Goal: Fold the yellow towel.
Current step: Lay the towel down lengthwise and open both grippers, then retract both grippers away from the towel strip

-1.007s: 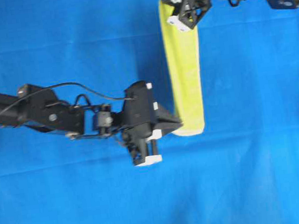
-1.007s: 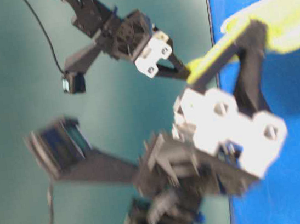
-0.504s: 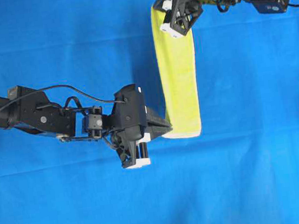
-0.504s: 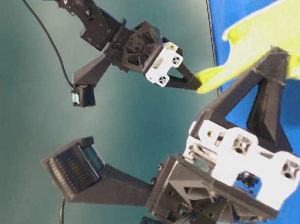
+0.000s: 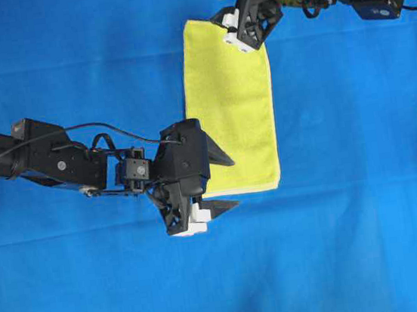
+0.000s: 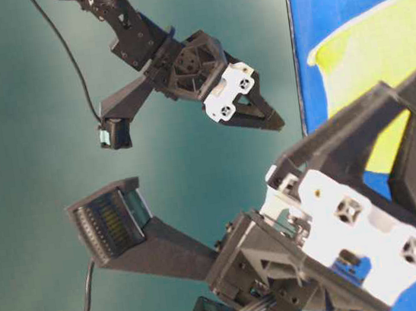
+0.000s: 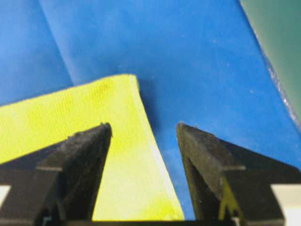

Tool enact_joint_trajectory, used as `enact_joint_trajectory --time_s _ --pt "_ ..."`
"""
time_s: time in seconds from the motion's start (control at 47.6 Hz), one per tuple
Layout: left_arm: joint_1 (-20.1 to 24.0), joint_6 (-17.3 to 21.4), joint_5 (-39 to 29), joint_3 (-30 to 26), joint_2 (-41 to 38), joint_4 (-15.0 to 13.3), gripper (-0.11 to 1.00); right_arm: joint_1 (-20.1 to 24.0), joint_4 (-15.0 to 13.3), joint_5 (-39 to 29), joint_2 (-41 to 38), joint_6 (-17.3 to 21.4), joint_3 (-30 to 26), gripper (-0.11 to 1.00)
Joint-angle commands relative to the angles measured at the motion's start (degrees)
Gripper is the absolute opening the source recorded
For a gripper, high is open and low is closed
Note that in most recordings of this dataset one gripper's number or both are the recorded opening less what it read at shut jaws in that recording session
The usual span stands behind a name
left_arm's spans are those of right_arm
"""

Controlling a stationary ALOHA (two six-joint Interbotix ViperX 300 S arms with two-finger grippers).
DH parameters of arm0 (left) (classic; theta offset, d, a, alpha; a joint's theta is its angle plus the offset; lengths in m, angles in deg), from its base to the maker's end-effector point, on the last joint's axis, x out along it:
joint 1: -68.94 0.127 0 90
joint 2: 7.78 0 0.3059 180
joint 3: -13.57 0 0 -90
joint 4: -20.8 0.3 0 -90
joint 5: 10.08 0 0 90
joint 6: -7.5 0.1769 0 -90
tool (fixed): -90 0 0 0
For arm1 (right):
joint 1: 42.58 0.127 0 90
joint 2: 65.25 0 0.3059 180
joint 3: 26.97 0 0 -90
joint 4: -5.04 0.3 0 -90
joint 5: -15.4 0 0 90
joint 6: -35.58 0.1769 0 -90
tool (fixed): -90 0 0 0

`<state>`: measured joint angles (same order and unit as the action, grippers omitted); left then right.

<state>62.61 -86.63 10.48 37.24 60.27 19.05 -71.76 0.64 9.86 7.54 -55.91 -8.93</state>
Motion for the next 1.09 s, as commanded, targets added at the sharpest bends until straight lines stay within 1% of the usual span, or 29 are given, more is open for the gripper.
enact_joint_trajectory --time_s 0.0,0.126,0.273,0.357,0.546,0.735,0.797,0.86,0.965,1.07 --pt "0.4 0.1 -3.1 -0.4 4.6 0.0 0.8 -0.1 -0.2 0.4 2.7 0.2 0.4 0.61" --pt "1.1 0.6 -7.3 1.4 9.2 0.1 0.8 -0.1 -0.2 0.6 6.9 0.6 3.7 0.61" --pt "3.0 1.1 -7.9 5.0 15.1 0.1 0.8 0.0 0.3 2.9 13.7 1.2 9.3 0.61" --pt "5.0 1.7 -7.3 8.0 18.8 0.3 0.79 0.2 0.6 4.8 18.0 1.7 13.0 0.61" --pt "7.7 4.8 -4.0 14.8 26.8 0.2 0.79 1.9 1.1 9.1 29.3 3.2 22.5 0.6" --pt "10.8 5.1 -1.1 22.3 35.9 0.2 0.79 4.5 1.1 9.7 42.1 4.7 30.0 0.6" --pt "12.0 5.0 -0.8 24.7 39.0 0.2 0.79 4.8 1.1 9.7 45.3 5.3 31.9 0.6" --pt "13.6 4.9 -0.5 27.2 42.4 0.2 0.79 5.0 1.3 9.7 47.7 5.9 33.8 0.6" --pt "15.1 4.8 0.0 29.5 45.4 0.2 0.79 5.0 1.3 9.8 49.7 7.1 36.3 0.6" --pt "15.6 4.9 -0.1 30.2 46.8 0.2 0.79 5.1 1.3 9.8 49.7 7.7 36.5 0.6"
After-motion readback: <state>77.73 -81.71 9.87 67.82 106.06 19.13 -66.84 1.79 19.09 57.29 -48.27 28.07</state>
